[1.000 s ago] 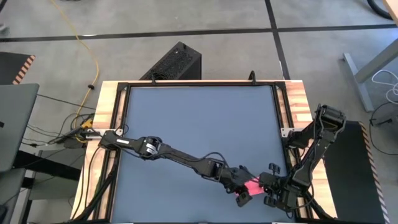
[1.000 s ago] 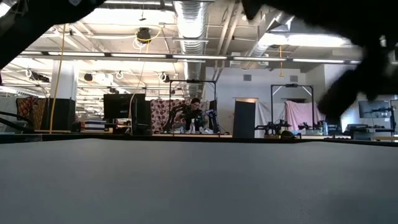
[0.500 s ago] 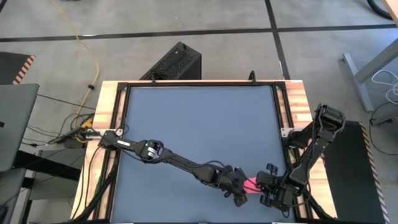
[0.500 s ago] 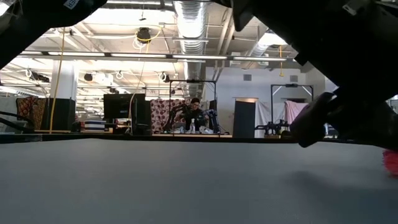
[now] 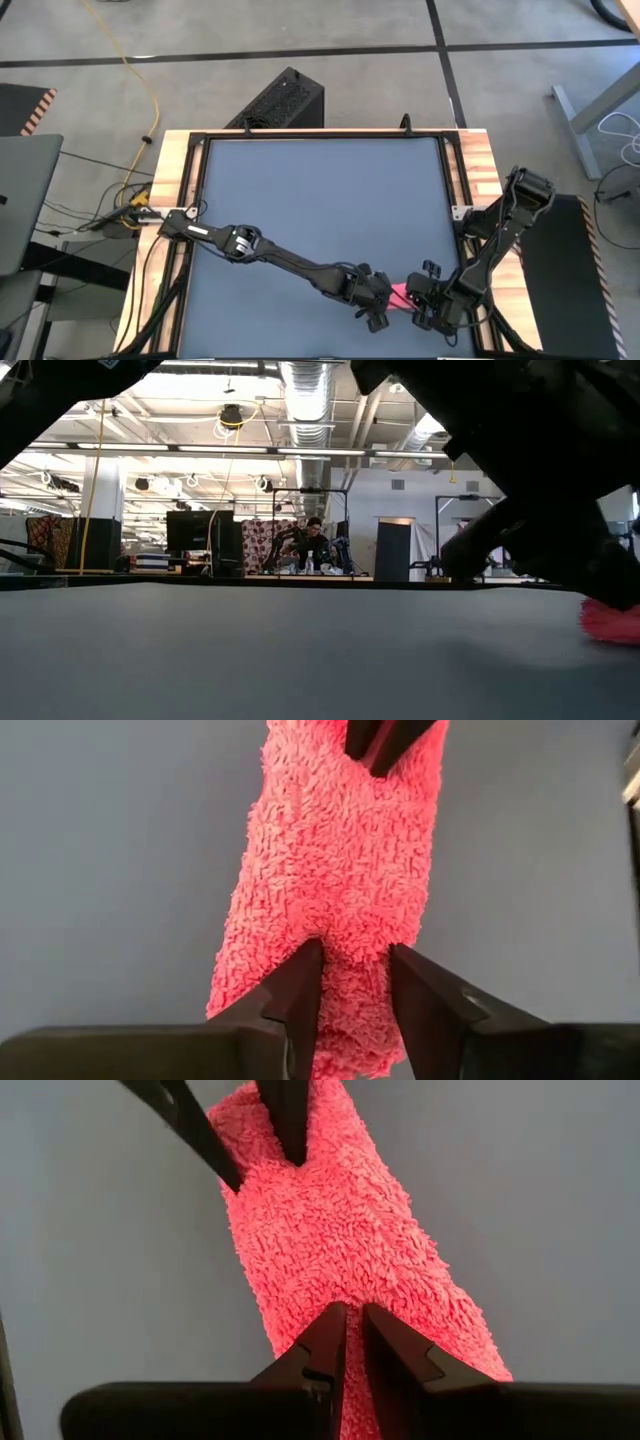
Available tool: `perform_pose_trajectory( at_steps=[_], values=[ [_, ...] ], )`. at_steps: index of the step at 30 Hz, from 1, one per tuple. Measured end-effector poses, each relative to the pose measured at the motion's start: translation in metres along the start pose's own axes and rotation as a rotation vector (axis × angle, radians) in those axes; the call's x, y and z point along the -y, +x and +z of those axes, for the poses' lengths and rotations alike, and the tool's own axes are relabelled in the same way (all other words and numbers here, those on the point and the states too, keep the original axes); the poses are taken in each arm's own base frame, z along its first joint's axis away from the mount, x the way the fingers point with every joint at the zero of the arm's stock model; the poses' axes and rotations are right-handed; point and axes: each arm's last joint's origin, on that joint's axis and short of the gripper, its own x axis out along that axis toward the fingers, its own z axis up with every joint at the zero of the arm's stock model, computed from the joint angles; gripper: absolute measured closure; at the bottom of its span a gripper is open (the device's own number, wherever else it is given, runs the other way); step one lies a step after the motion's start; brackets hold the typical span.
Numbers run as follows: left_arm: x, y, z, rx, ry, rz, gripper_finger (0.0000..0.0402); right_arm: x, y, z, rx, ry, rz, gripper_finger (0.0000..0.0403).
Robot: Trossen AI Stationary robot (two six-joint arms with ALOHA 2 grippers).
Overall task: Roll towel
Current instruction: Move the pink towel to the left of the table
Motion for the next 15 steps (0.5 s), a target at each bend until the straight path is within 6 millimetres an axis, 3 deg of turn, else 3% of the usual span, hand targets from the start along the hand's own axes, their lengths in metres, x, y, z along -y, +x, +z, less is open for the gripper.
perform_pose_trajectory(
  at_steps=[11,15],
  values=[
    [-0.017,-0.020,-0.010,-0.113,0.006,0.298,0.0320,0.001,0.010,0.025,0.037,-0.015,0.019,0.0335],
    [-0.022,-0.023,-0.009,-0.141,0.001,0.323,0.0327,0.001,0.013,0.035,0.061,0.023,0.042,0.0335]
  ],
)
